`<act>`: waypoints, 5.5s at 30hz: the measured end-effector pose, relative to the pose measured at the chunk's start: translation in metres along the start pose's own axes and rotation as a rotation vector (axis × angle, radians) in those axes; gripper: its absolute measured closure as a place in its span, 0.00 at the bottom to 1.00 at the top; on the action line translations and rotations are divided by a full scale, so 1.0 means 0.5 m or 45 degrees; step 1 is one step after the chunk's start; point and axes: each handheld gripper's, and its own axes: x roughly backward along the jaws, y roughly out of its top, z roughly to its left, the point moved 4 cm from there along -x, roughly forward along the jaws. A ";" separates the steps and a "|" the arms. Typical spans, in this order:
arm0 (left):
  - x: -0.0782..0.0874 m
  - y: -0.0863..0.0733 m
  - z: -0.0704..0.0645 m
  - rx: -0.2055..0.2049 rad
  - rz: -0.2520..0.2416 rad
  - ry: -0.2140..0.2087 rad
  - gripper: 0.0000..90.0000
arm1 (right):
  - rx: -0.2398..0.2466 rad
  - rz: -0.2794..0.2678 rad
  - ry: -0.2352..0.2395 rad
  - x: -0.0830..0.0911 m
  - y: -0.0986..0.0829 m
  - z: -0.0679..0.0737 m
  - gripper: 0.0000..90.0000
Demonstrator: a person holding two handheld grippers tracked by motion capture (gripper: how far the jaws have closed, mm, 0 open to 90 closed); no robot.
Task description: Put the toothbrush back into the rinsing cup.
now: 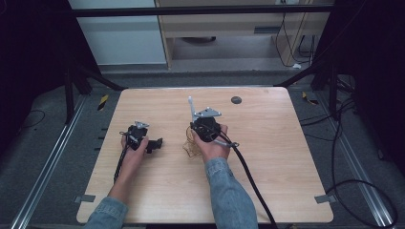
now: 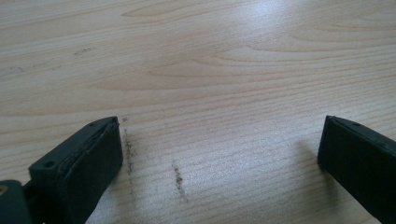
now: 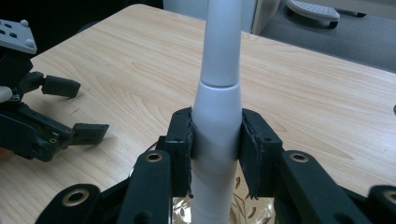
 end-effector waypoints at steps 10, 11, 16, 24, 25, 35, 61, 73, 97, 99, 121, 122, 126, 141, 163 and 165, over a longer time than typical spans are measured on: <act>0.000 0.000 0.000 0.000 0.000 0.000 0.00 | 0.034 0.000 -0.008 -0.001 0.001 0.005 0.74; 0.000 0.000 0.000 0.000 0.000 0.000 0.00 | 0.027 0.003 -0.007 -0.003 0.002 0.006 0.74; 0.000 0.000 0.000 0.000 0.000 0.000 0.00 | 0.036 0.011 -0.002 -0.006 0.004 0.008 0.74; 0.000 0.000 0.000 0.000 0.000 0.000 0.00 | 0.064 0.024 -0.005 -0.013 0.007 0.016 0.74; 0.000 0.000 0.000 0.000 0.000 0.000 0.00 | 0.064 0.024 -0.005 -0.013 0.007 0.016 0.74; 0.000 0.000 0.000 0.000 0.000 -0.001 0.00 | 0.072 0.033 0.001 -0.015 0.010 0.019 0.74; 0.000 0.000 0.000 0.000 0.000 -0.001 0.00 | 0.094 0.031 0.006 -0.017 0.014 0.025 0.73; 0.000 0.000 0.000 0.000 0.000 -0.001 0.00 | 0.095 0.037 0.013 -0.017 0.015 0.026 0.69; 0.000 0.000 0.000 0.001 0.000 -0.001 0.00 | 0.089 0.030 0.015 -0.011 0.019 0.023 0.64; 0.000 0.000 0.000 0.000 0.000 -0.001 0.00 | 0.091 0.031 0.012 -0.010 0.019 0.024 0.63; 0.000 0.000 0.000 0.000 0.000 -0.001 0.00 | 0.093 0.017 -0.006 0.004 0.026 0.021 0.51; 0.000 0.000 0.000 0.000 0.000 -0.001 0.00 | 0.092 0.018 -0.010 0.006 0.027 0.021 0.49; 0.000 0.000 0.000 0.001 0.000 -0.001 0.00 | 0.090 0.023 -0.009 0.006 0.027 0.020 0.45; 0.000 0.000 0.000 0.003 -0.002 -0.001 0.00 | 0.111 0.026 -0.024 0.015 0.032 0.016 0.27; -0.001 0.001 0.000 0.004 -0.003 0.001 0.00 | 0.109 0.007 -0.035 0.064 0.049 -0.017 0.07; -0.001 0.001 0.000 0.003 -0.003 0.001 0.00 | 0.102 0.008 -0.044 0.069 0.048 -0.022 0.07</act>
